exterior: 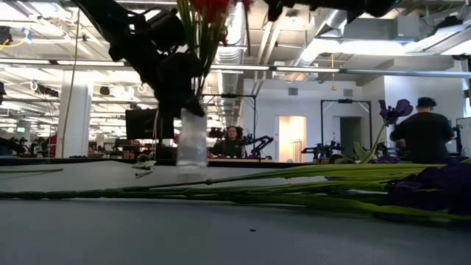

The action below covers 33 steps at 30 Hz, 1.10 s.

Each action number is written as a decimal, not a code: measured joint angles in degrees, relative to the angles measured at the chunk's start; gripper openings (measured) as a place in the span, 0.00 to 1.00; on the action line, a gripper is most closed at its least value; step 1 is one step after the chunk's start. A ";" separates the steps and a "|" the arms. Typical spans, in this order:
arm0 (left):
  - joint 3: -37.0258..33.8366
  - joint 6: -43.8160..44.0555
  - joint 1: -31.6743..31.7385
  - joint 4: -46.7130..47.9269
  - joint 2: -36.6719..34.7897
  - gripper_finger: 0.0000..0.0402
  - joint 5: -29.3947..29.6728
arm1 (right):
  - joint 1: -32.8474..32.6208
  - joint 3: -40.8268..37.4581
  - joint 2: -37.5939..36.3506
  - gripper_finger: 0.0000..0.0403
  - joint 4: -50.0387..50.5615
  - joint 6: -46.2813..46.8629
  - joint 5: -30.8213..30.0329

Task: Sort flowers into vase by color
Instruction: Adjust the transparent vase on the table

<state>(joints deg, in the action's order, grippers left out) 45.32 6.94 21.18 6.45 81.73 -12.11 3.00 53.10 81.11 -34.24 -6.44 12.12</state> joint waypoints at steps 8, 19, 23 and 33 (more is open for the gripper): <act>0.02 -4.17 3.65 -3.06 -0.13 0.56 7.50 | 0.63 0.07 -5.31 0.09 7.34 -0.94 0.11; 0.25 -3.33 8.84 -1.09 2.93 0.56 3.84 | 0.63 0.09 -4.93 0.09 8.29 -1.73 0.15; 0.23 -3.34 8.61 -1.00 2.95 0.57 3.82 | 0.63 0.09 -4.93 0.09 8.35 -1.80 0.14; 0.11 -4.15 6.77 -1.00 2.67 0.60 5.73 | 0.63 0.08 -4.95 0.09 8.51 -2.19 0.13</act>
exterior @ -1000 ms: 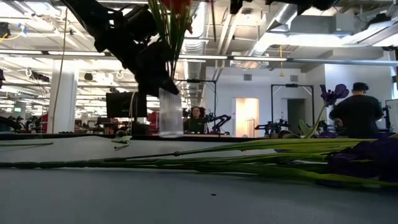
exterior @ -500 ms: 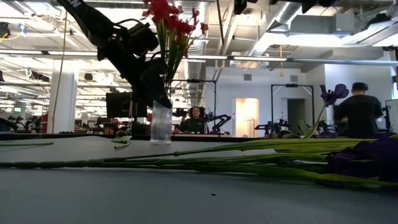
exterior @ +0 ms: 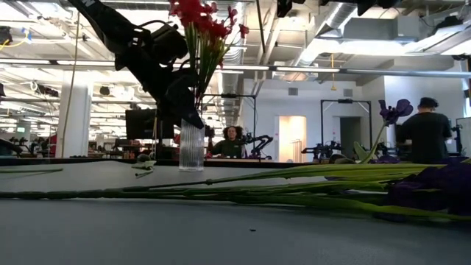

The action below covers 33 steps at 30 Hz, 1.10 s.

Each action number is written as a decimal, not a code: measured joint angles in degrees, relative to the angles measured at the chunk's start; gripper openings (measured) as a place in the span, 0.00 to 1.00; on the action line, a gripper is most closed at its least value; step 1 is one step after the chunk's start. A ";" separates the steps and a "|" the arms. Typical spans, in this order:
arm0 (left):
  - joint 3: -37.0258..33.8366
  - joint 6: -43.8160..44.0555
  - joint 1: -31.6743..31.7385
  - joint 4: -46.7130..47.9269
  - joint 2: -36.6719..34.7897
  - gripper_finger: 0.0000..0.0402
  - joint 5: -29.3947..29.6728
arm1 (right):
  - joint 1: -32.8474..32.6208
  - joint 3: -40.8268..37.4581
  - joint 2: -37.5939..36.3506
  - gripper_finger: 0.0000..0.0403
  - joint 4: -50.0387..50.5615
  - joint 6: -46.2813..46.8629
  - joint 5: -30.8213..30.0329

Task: Sort flowers into vase by color
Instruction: Adjust the transparent vase on the table, then put the top pink tulip into the transparent vase

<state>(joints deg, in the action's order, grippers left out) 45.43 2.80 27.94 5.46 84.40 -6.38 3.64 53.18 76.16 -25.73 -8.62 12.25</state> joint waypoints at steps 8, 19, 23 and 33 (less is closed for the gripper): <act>-0.23 -1.11 -0.04 0.57 0.15 0.72 -1.68 | 0.00 0.00 0.00 0.09 0.01 0.00 0.00; -0.21 -2.61 0.30 3.54 -1.63 0.77 -2.26 | 0.00 -0.01 0.00 0.09 0.02 0.02 0.00; -0.20 -3.51 0.75 5.05 -2.84 0.77 -2.32 | 0.00 -0.01 0.00 0.09 0.01 0.02 0.00; -0.11 -5.39 1.09 9.40 -7.80 0.77 -1.68 | 0.00 -0.01 0.00 0.09 -0.19 0.07 0.00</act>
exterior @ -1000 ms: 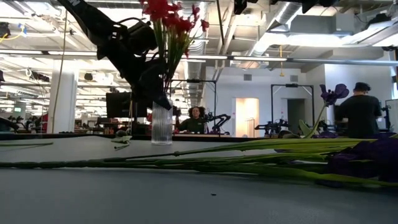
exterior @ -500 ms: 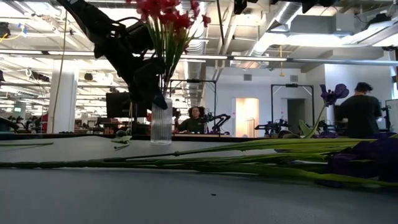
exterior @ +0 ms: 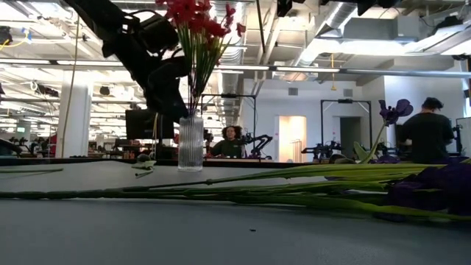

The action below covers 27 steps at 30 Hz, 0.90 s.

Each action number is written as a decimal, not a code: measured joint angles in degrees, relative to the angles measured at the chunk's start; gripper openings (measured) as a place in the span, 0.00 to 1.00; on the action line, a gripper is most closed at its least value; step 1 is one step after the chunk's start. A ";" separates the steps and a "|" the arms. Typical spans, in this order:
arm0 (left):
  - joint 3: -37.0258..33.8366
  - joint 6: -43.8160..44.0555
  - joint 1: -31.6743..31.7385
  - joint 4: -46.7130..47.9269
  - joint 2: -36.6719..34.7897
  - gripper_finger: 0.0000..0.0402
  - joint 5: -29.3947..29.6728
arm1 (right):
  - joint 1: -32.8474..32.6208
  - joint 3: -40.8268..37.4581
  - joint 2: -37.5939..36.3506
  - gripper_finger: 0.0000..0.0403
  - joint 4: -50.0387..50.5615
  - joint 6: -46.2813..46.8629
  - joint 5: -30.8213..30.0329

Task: Sort flowers into vase by color
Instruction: Put the top pink tulip into the transparent vase

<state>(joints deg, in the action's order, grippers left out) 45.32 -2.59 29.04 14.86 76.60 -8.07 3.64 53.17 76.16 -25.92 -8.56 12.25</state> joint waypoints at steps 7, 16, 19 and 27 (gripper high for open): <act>2.32 -0.07 0.31 10.77 -4.43 0.77 4.31 | 0.00 -0.07 -1.31 0.09 2.04 0.13 -0.02; 14.94 6.07 0.33 36.39 -6.58 0.77 16.37 | 0.00 -0.07 -6.69 0.09 9.52 0.08 -0.04; 19.62 6.94 0.33 44.26 -6.58 0.77 18.94 | 0.00 -0.07 -8.50 0.09 12.84 -0.08 -0.07; 30.70 8.32 0.31 63.42 -6.56 0.77 22.90 | 0.37 -0.04 -12.54 0.09 15.28 -0.27 -0.24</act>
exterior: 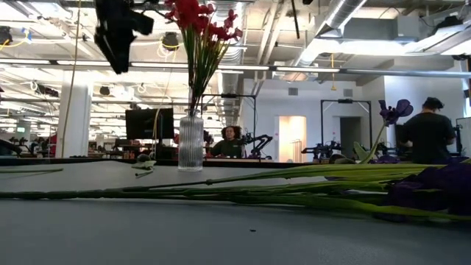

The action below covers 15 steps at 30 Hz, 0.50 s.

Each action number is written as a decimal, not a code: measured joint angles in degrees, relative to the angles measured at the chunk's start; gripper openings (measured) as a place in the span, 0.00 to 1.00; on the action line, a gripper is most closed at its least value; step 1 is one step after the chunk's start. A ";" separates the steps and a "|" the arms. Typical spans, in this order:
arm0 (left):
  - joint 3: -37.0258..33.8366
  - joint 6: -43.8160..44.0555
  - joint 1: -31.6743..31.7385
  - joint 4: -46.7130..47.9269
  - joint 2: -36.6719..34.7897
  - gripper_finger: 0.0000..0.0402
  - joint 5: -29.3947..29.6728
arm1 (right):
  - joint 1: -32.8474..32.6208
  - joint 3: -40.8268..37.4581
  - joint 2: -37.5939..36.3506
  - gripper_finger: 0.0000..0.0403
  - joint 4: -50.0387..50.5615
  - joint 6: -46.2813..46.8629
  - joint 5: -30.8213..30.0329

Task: Sort flowers into vase by color
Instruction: Put the top pink tulip into the transparent vase

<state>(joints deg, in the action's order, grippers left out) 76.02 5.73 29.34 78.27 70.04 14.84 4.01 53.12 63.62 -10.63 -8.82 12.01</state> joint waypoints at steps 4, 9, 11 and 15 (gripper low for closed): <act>4.90 0.03 -0.04 4.32 0.00 0.77 3.52 | 0.68 0.00 -1.06 0.09 -0.04 -0.43 -0.04; 11.52 1.07 -0.01 5.85 -0.18 0.77 10.88 | 2.20 0.00 -0.76 0.09 -0.02 -0.51 -0.07; 13.63 1.36 -0.09 4.75 -1.34 0.77 11.45 | 3.50 0.00 -0.13 0.08 0.25 -1.59 -0.06; 13.52 2.21 -2.82 -3.22 -7.71 0.75 10.30 | 9.06 -0.82 1.38 0.09 -2.29 -2.97 4.68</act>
<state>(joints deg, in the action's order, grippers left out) 89.55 7.94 26.52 75.05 62.33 25.13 13.07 52.31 65.01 -12.92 -11.79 16.69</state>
